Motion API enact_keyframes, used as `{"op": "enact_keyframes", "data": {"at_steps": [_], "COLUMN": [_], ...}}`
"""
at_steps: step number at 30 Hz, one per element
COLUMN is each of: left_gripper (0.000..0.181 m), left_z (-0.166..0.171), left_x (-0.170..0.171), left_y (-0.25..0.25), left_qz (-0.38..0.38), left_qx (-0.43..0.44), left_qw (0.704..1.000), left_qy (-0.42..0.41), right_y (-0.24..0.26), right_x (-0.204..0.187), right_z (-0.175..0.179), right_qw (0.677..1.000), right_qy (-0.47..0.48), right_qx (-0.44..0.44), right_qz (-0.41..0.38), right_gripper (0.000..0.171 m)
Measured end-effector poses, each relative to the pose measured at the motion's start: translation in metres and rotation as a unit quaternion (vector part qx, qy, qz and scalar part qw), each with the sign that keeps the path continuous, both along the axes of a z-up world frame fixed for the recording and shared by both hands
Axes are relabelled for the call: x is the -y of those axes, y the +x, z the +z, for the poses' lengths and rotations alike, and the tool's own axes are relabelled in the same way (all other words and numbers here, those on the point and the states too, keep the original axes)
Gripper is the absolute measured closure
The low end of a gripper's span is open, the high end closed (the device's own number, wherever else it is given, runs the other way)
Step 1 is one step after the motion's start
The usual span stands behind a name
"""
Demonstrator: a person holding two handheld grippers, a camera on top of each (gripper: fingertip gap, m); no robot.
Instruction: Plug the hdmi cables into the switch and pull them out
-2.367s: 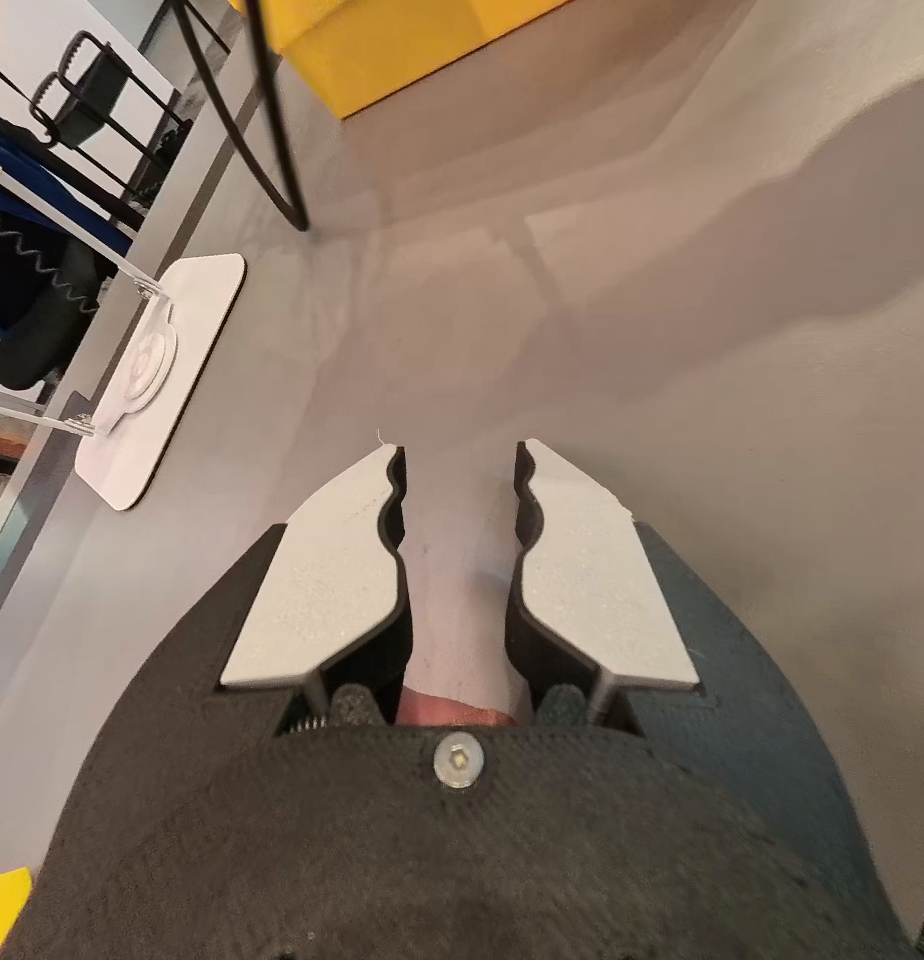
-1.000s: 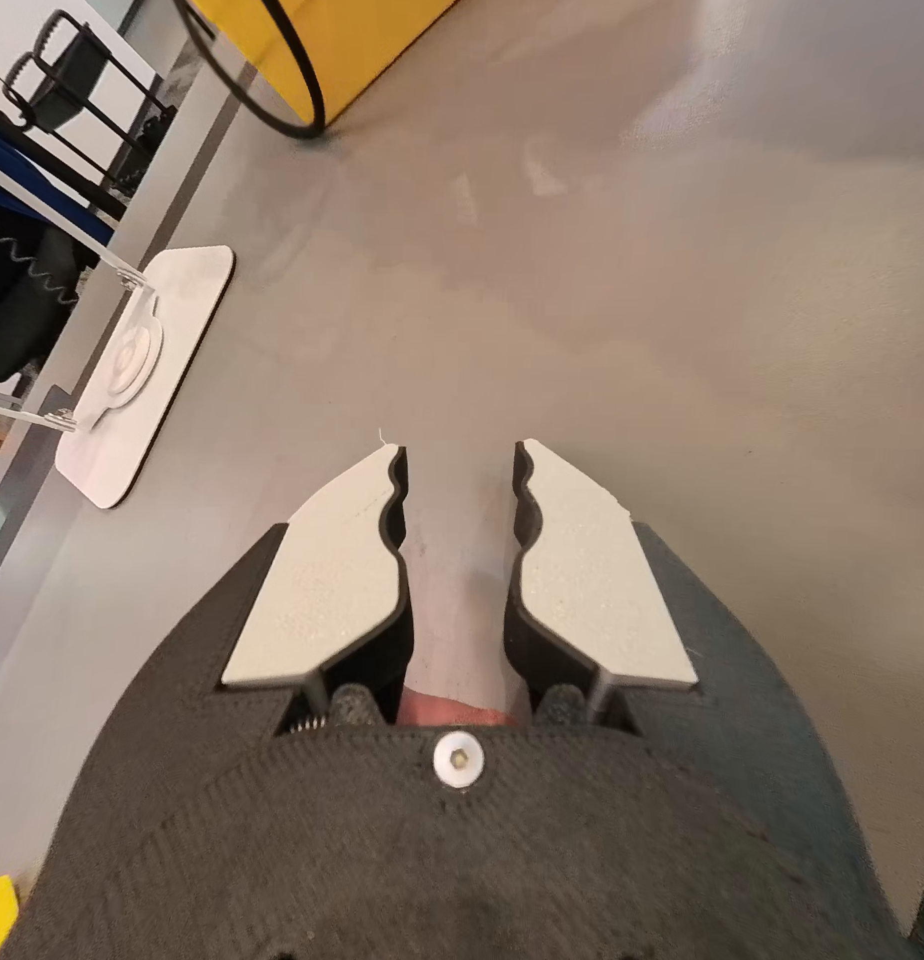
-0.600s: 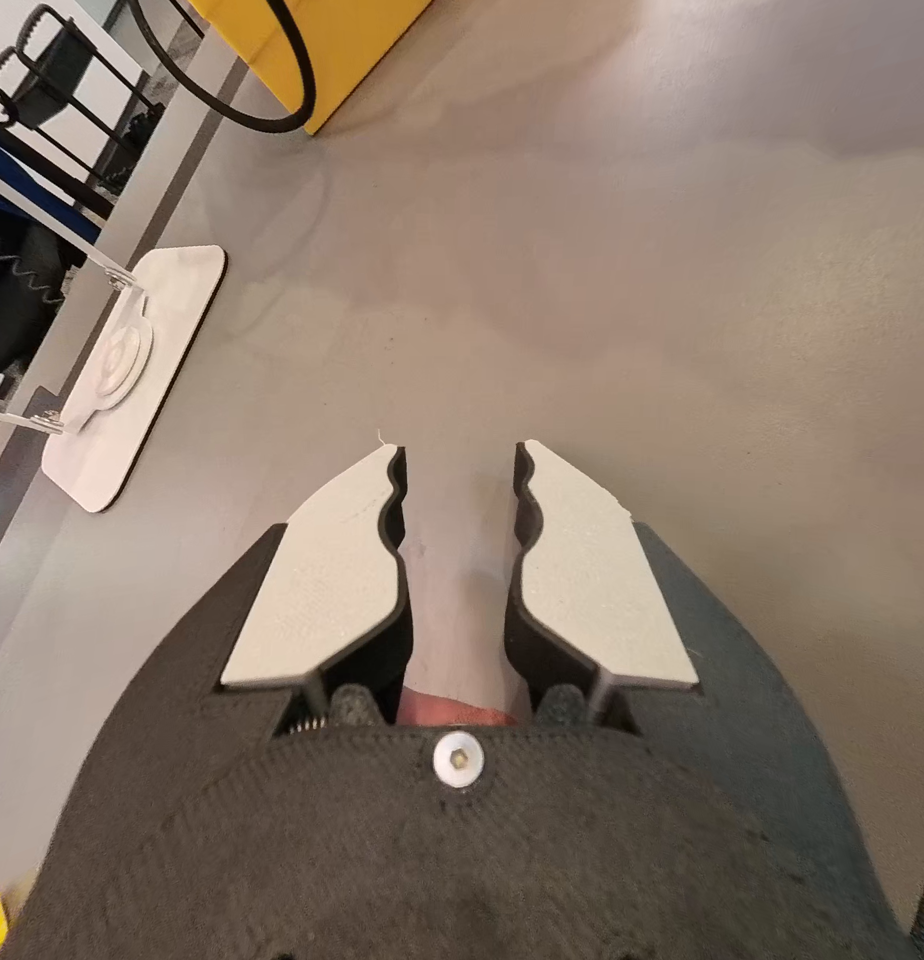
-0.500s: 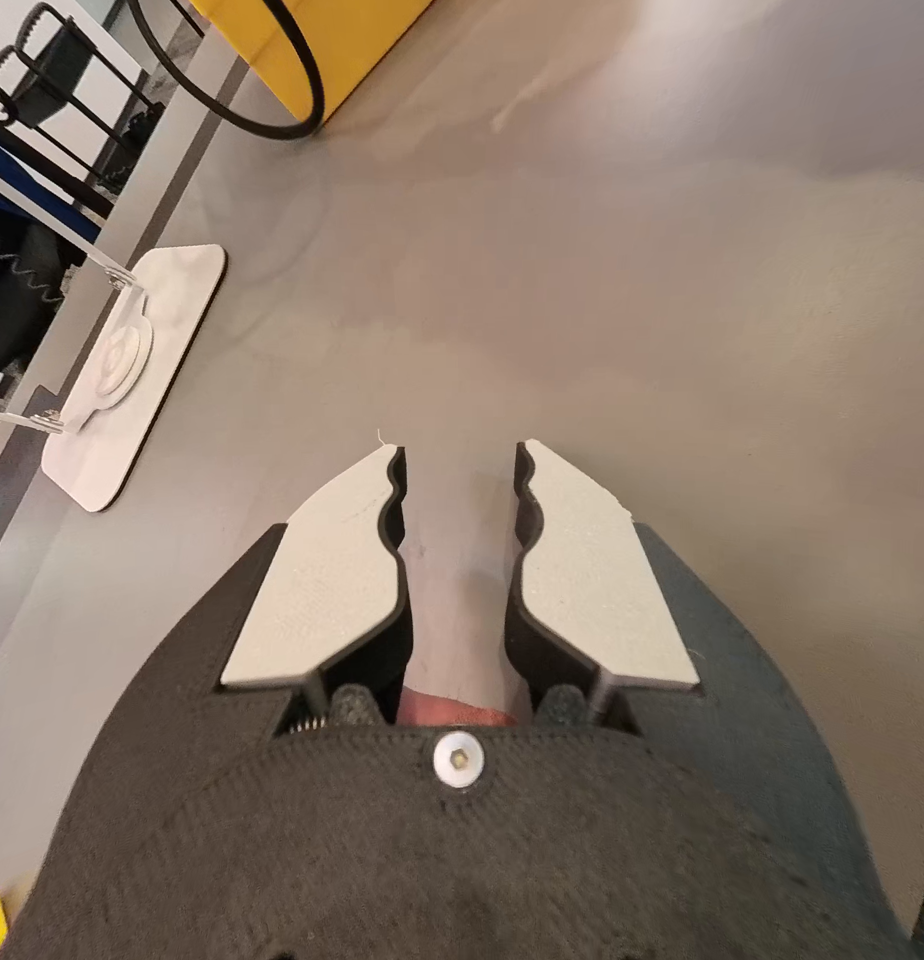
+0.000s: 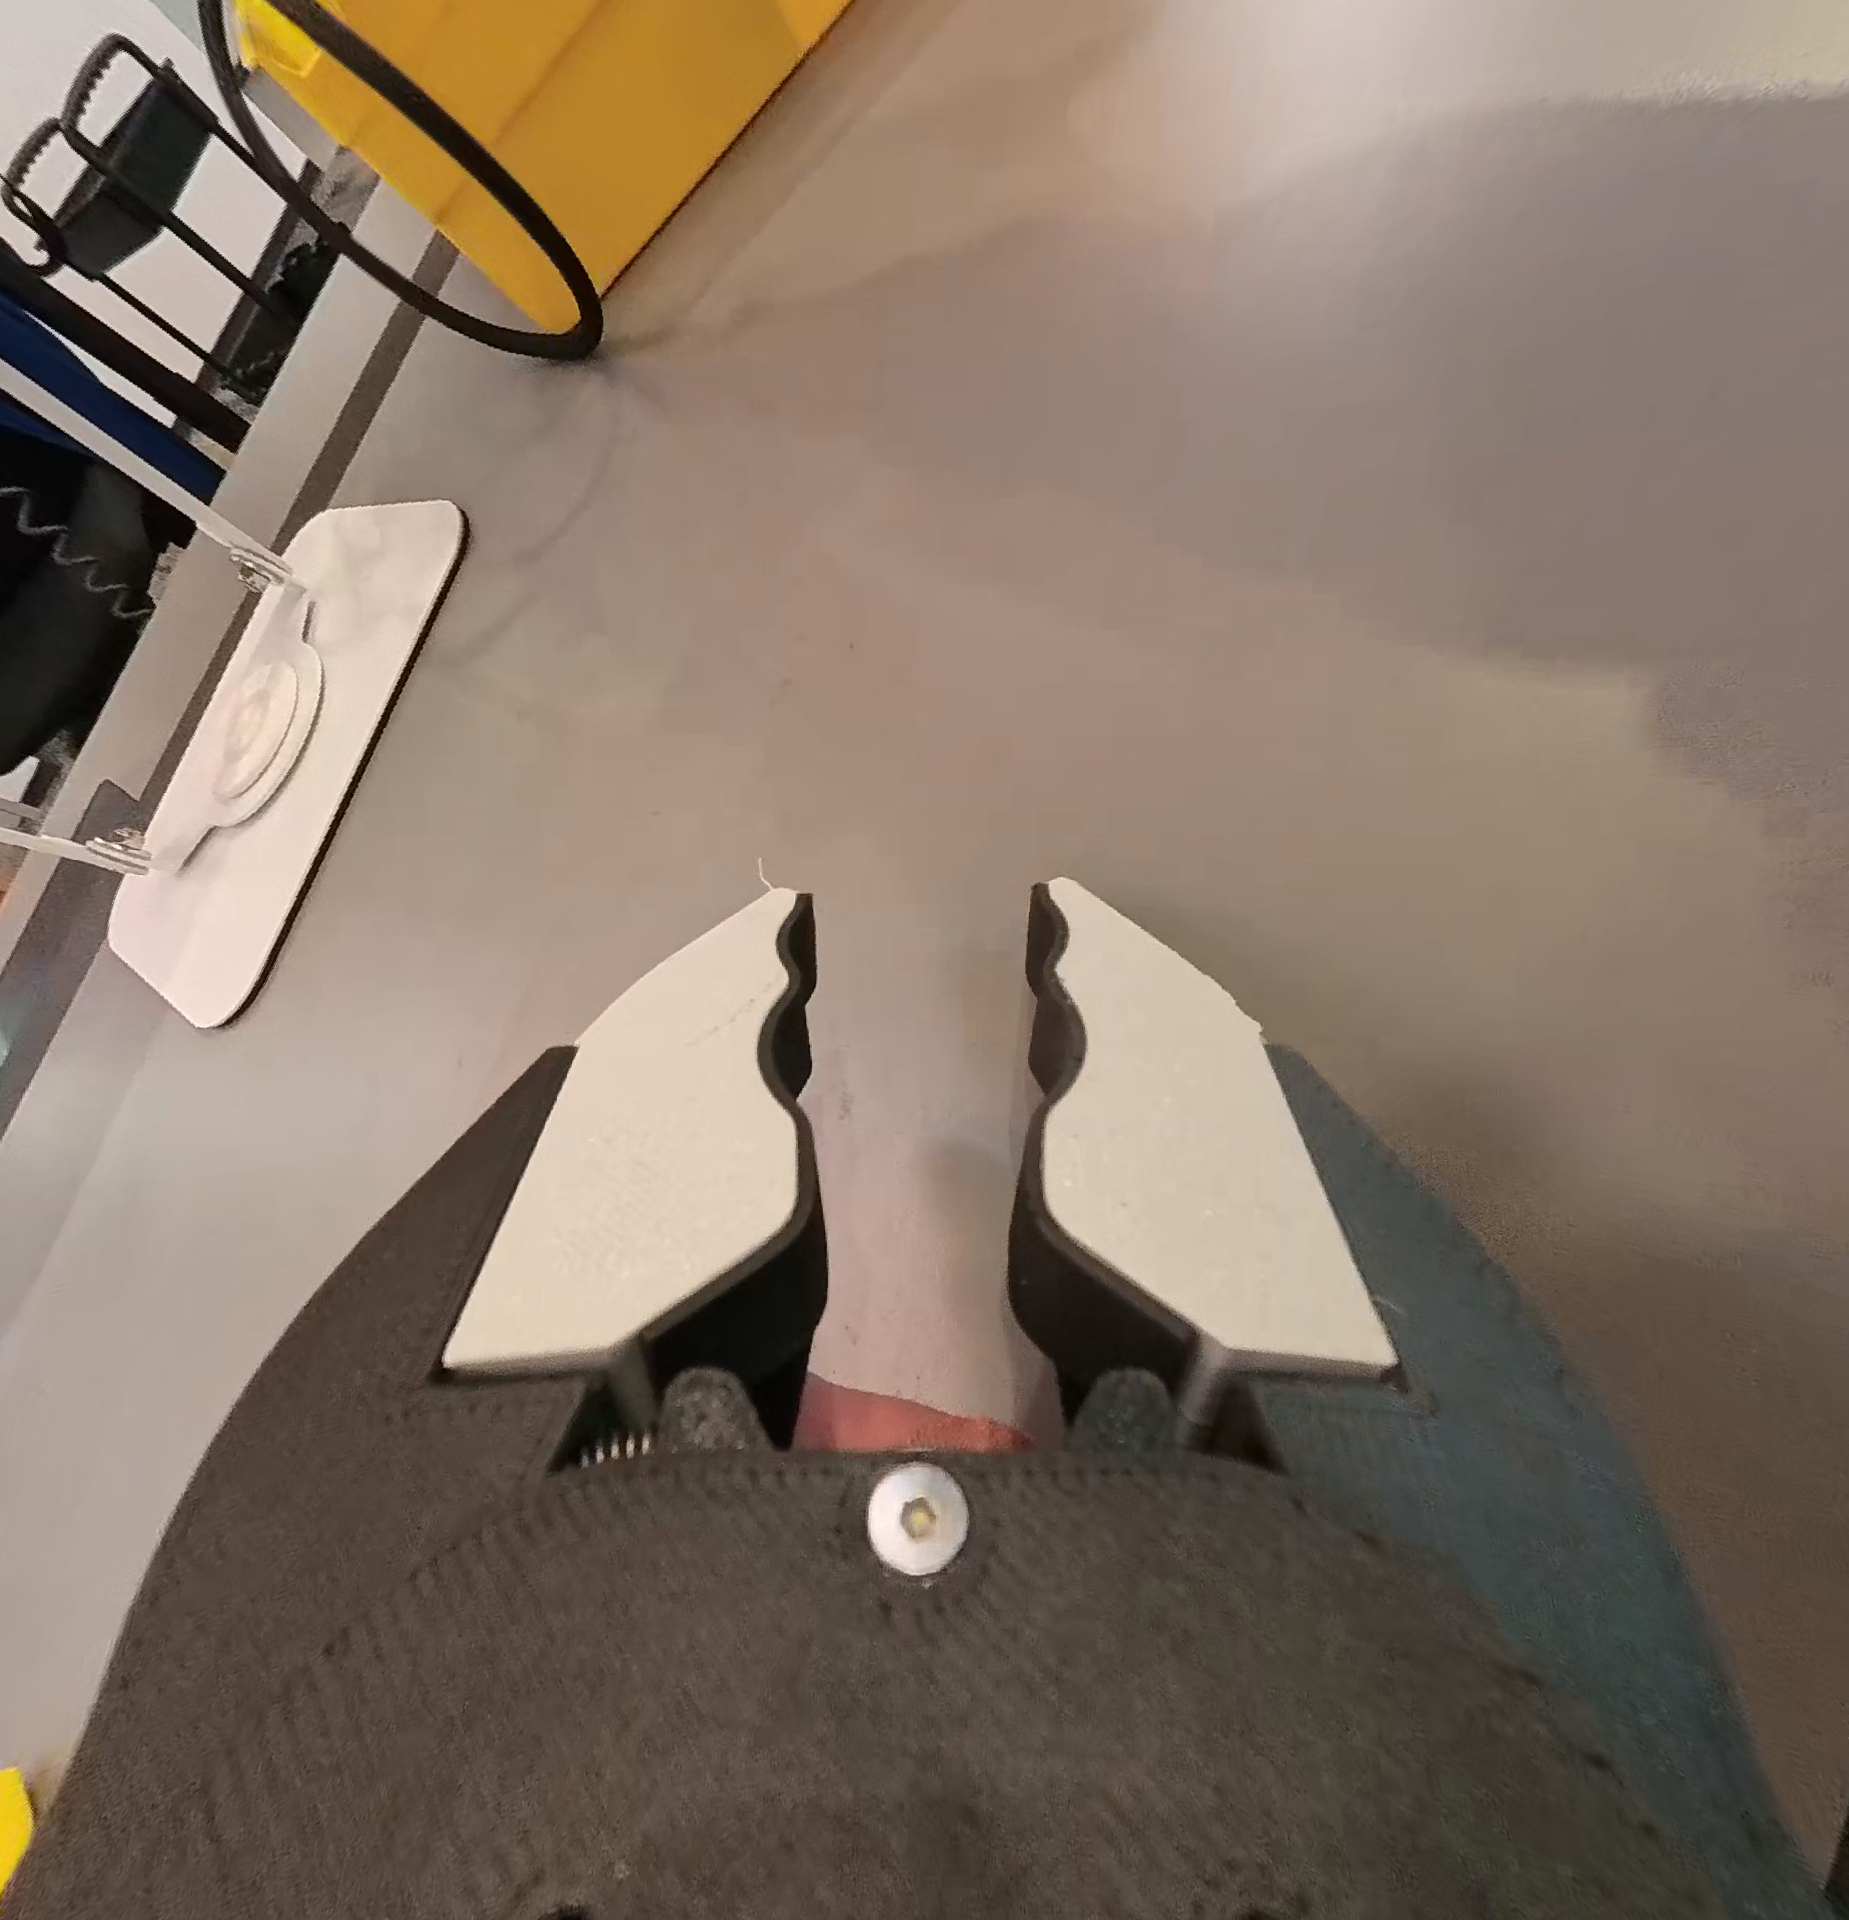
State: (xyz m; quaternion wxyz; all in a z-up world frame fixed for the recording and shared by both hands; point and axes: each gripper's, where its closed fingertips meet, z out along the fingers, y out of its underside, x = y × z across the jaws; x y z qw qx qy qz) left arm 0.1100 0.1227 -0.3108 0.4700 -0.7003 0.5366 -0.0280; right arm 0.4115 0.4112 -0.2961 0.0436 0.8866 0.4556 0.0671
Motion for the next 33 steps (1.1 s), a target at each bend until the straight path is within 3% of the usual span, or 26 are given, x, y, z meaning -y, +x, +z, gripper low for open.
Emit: {"op": "enact_keyframes", "data": {"at_steps": [6,10,12,16,19,20,21,24,26,28,33], "left_gripper": [0.143,0.143,0.143,0.143,0.143,0.142,0.142,0.142,0.142,0.142,0.142], "left_z": [0.001,0.001,0.001,0.001,0.001,0.001,0.002,0.002,0.001,0.001,0.0], "left_x": [0.001,0.001,0.001,0.003,0.003,0.003,0.004,0.004,0.004,0.003,0.003], "left_y": [0.0,0.0,0.0,0.001,0.001,0.001,0.001,0.001,0.001,0.001,0.0], "left_qz": [-0.001,-0.003,-0.005,-0.011,-0.012,-0.012,-0.013,-0.013,-0.013,-0.012,-0.011], "left_qx": [-0.002,-0.001,-0.001,-0.003,-0.002,-0.002,-0.002,-0.003,-0.002,-0.001,0.001], "left_qw": [1.0,1.0,1.0,1.0,1.0,1.0,1.0,1.0,1.0,1.0,1.0], "left_qy": [0.009,0.005,0.005,0.014,0.012,0.013,0.015,0.019,0.015,0.007,0.0], "right_y": [0.0,-0.007,-0.009,-0.034,-0.051,-0.053,-0.052,-0.05,-0.047,-0.044,-0.043], "right_x": [0.02,0.065,0.097,0.143,0.161,0.163,0.162,0.139,0.122,0.106,0.059], "right_z": [-0.001,0.0,0.0,0.002,0.008,0.012,0.019,0.039,0.048,0.054,0.067], "right_qw": [0.996,0.987,0.985,0.985,0.991,0.993,0.996,0.999,0.997,0.995,0.984], "right_qy": [-0.035,-0.074,-0.101,-0.118,-0.102,-0.09,-0.072,0.014,0.05,0.075,0.153], "right_qx": [0.014,0.02,0.044,0.005,-0.015,-0.006,0.005,0.024,0.021,0.013,-0.024], "right_qz": [-0.079,-0.138,-0.132,-0.126,-0.09,-0.07,-0.044,0.043,0.055,0.058,0.083], "right_gripper": [0.171,0.171,0.171,0.171,0.171,0.167,0.147,0.118,0.1,0.069,0.037]}}
